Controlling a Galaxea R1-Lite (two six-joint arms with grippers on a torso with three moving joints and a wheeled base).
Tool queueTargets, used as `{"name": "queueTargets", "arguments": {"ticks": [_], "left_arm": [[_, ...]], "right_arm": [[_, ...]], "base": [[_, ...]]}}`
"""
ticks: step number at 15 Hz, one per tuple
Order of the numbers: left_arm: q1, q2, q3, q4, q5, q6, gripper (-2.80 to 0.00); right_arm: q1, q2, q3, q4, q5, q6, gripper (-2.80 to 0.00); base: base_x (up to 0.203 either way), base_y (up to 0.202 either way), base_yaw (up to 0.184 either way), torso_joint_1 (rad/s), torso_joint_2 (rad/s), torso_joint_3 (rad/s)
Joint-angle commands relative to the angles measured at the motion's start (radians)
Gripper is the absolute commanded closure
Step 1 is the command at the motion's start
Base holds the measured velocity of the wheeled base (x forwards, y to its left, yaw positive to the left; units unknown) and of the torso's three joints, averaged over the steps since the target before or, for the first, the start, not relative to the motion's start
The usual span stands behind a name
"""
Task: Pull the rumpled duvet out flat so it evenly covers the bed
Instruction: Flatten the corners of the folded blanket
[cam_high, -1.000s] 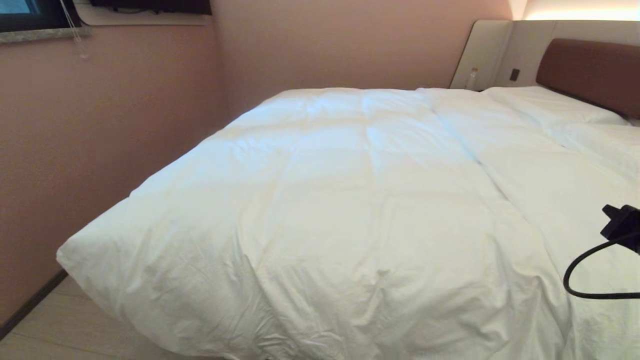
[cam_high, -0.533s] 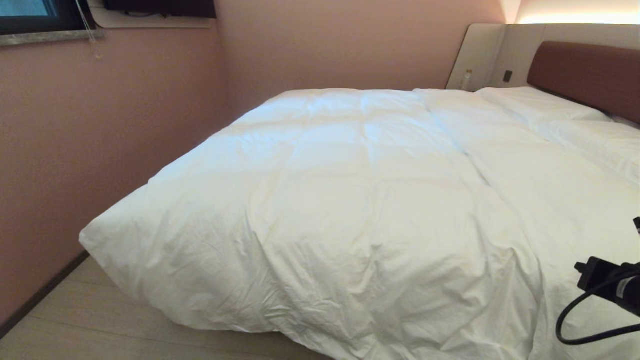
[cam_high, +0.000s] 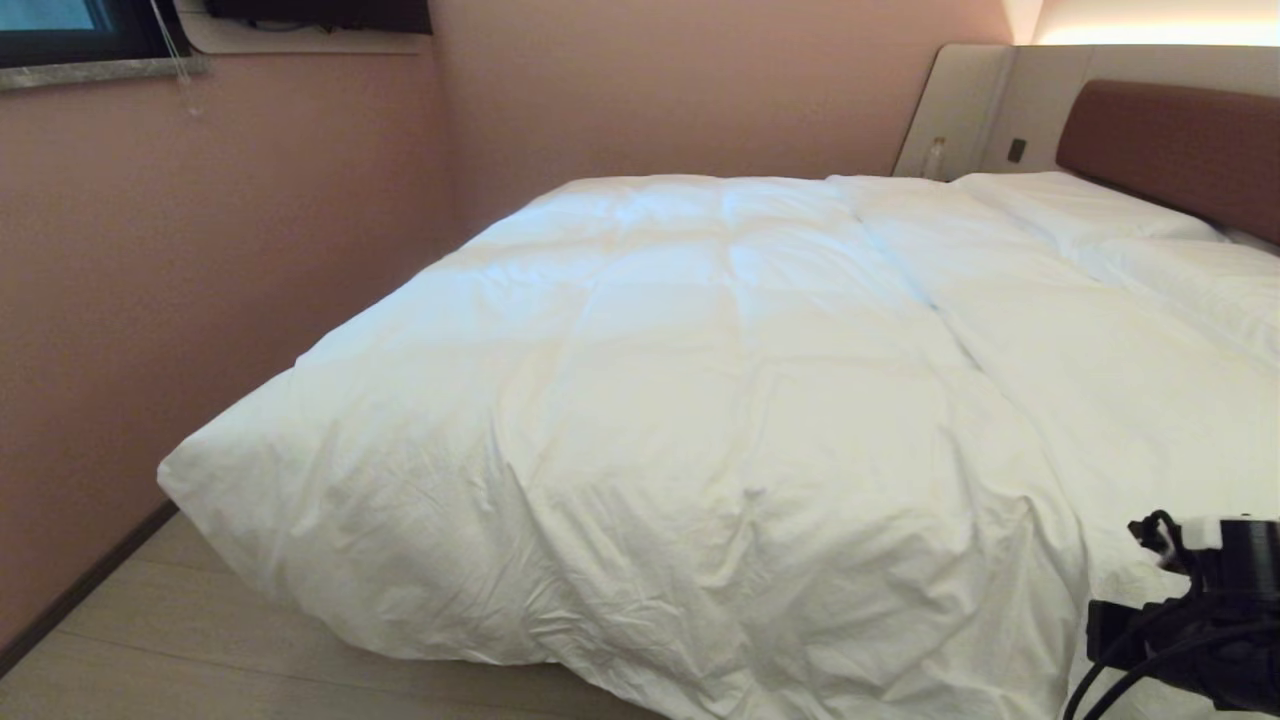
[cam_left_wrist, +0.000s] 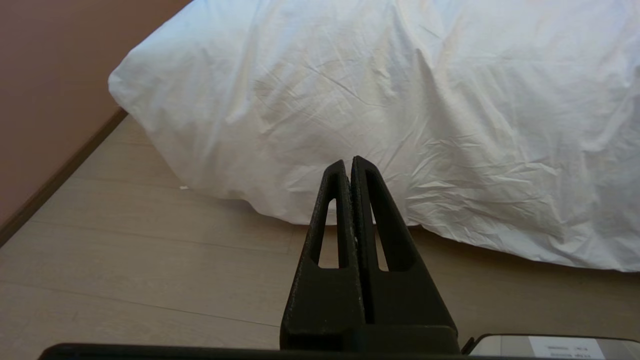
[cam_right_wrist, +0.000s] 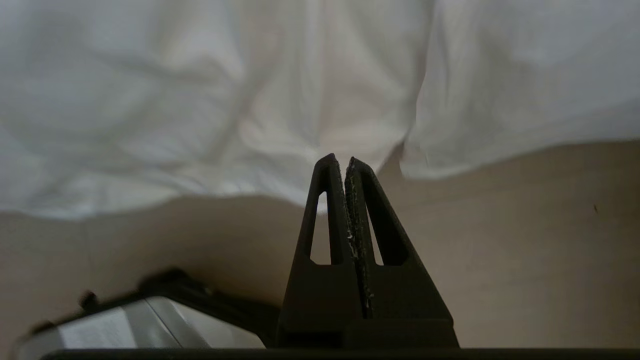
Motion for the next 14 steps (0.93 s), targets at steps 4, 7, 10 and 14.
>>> {"name": "queueTargets", "arguments": {"ticks": [4, 7, 10, 14], "left_arm": [[0.000, 0.000, 0.000, 0.000, 0.001, -0.001, 0.00], [0.000, 0.000, 0.000, 0.000, 0.001, 0.000, 0.00], [0.000, 0.000, 0.000, 0.000, 0.001, 0.000, 0.00], [0.000, 0.000, 0.000, 0.000, 0.001, -0.001, 0.00]], "right_arm": [[0.000, 0.401, 0.047, -0.611, -0.008, -0.086, 0.00], [-0.002, 0.490, 0.047, -0.735, -0.008, -0.098, 0.00], [-0.009, 0.467, 0.017, -0.736, -0.008, -0.100, 0.00], [-0.014, 0.457, -0.003, -0.733, -0.008, -0.103, 0.00]], "base": [[0.000, 0.000, 0.000, 0.000, 0.00, 0.000], [0.000, 0.000, 0.000, 0.000, 0.00, 0.000], [0.000, 0.000, 0.000, 0.000, 0.00, 0.000], [0.000, 0.000, 0.000, 0.000, 0.00, 0.000]]}}
